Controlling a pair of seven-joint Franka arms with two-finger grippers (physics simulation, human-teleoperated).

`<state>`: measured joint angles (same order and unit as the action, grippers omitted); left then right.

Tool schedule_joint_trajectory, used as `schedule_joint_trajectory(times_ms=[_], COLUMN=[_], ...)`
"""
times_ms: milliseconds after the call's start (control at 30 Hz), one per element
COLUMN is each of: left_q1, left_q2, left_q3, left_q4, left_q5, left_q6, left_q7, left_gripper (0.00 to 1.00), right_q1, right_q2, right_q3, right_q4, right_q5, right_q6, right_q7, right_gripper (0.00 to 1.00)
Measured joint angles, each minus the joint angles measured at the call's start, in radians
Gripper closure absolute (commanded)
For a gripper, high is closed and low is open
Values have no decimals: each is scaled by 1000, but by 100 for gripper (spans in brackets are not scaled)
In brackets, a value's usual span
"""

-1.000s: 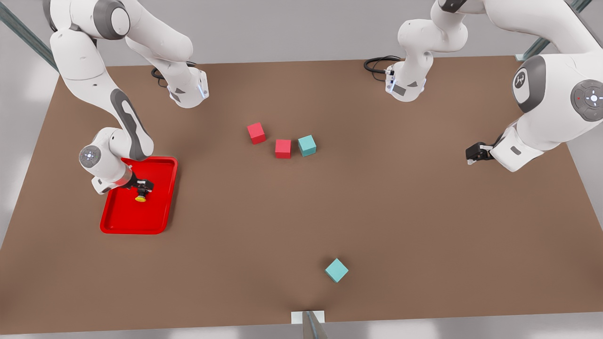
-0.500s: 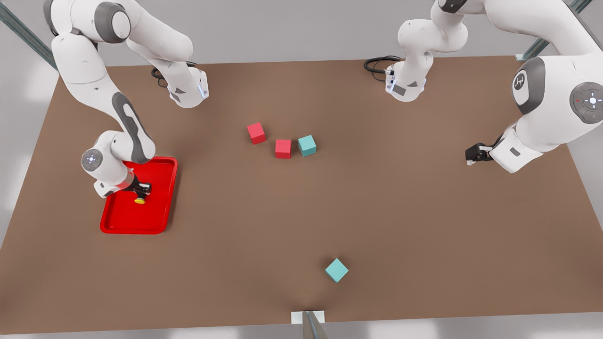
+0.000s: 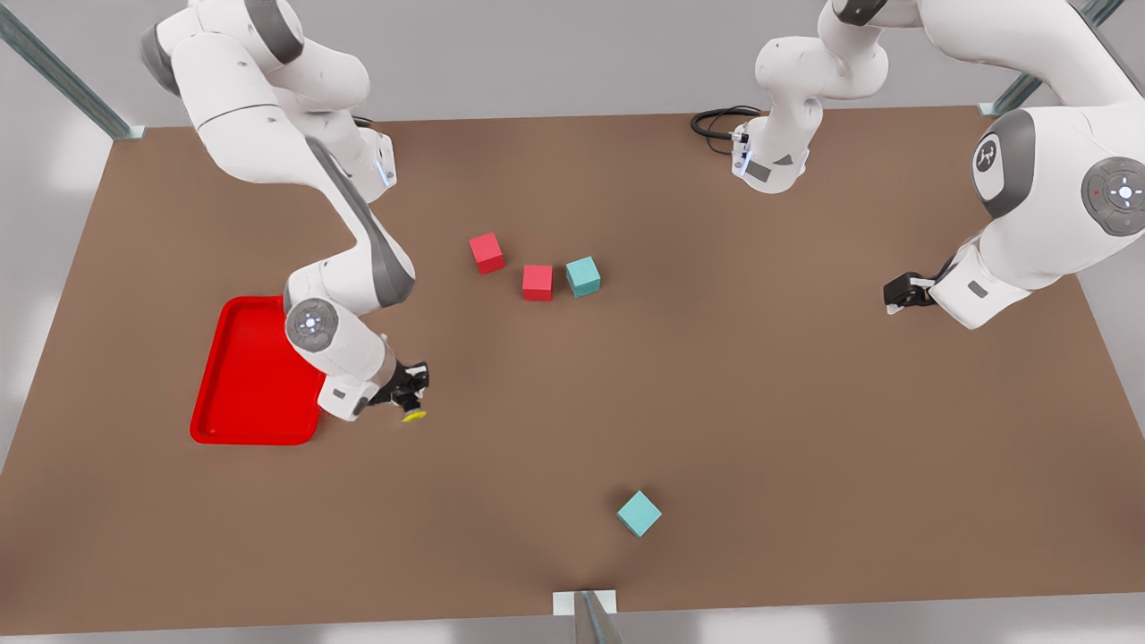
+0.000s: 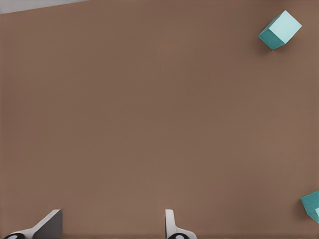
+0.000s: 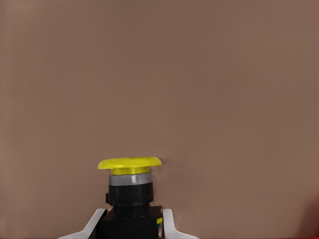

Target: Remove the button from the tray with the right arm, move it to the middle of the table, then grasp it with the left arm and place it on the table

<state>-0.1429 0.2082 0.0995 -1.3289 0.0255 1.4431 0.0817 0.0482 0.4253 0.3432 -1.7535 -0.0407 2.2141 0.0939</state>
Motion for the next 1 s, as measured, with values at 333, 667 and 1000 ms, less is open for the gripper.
schedule_joint_trajectory(times_ms=[333,667,1000], left_q1=[0,0,4], left_q2=[5,6,34], left_q3=[0,0,-25], left_q4=[0,0,0], left_q5=[0,0,0], left_q6=[1,3,4], left_q7=[0,0,-9], left_gripper=[0,0,0], right_q1=[507,643,614], right_q2=[471,751,581], right_q3=[-138,-262,-258], right_q4=[671,888,881], right_q5=[53,73,79], right_q6=[-119,-164,-209], right_q7=[393,727,910], right_gripper=[58,16,0])
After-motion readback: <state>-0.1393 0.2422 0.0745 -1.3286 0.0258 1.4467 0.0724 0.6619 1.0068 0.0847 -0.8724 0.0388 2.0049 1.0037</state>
